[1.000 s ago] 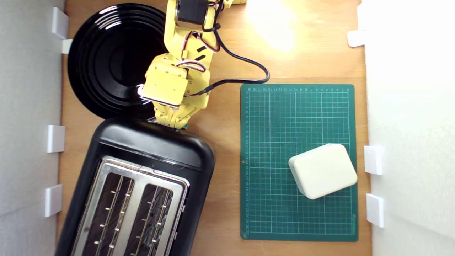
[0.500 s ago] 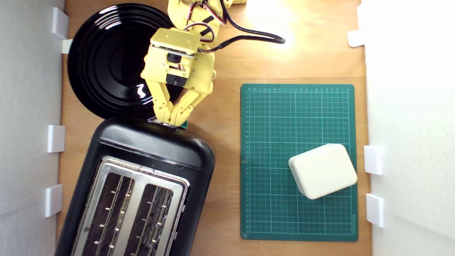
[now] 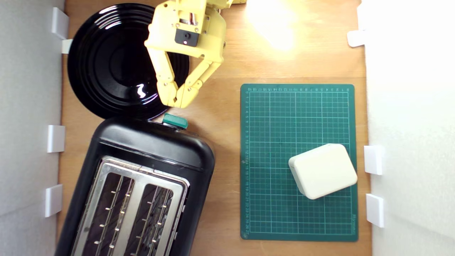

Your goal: Start toaster

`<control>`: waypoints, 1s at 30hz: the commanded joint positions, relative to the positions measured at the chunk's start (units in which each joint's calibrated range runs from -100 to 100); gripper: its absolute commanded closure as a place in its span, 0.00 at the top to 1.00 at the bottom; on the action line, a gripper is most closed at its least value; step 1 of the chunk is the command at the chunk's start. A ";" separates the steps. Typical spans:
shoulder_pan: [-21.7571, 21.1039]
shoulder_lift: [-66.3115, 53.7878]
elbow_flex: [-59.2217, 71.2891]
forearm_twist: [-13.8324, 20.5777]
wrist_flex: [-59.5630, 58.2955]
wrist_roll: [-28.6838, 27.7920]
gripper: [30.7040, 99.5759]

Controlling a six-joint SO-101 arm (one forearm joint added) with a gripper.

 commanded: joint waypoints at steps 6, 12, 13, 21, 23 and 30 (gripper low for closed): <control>-0.61 -16.61 3.29 -0.37 15.92 1.22 0.01; -0.53 -26.60 14.28 -0.75 17.72 2.21 0.01; -0.53 -28.18 16.28 -0.75 17.72 2.21 0.01; -0.14 -31.18 27.55 -0.75 17.81 1.79 0.01; 0.18 -31.18 29.73 -0.75 17.72 1.22 0.01; 0.42 -31.26 37.82 -0.65 17.64 1.11 0.01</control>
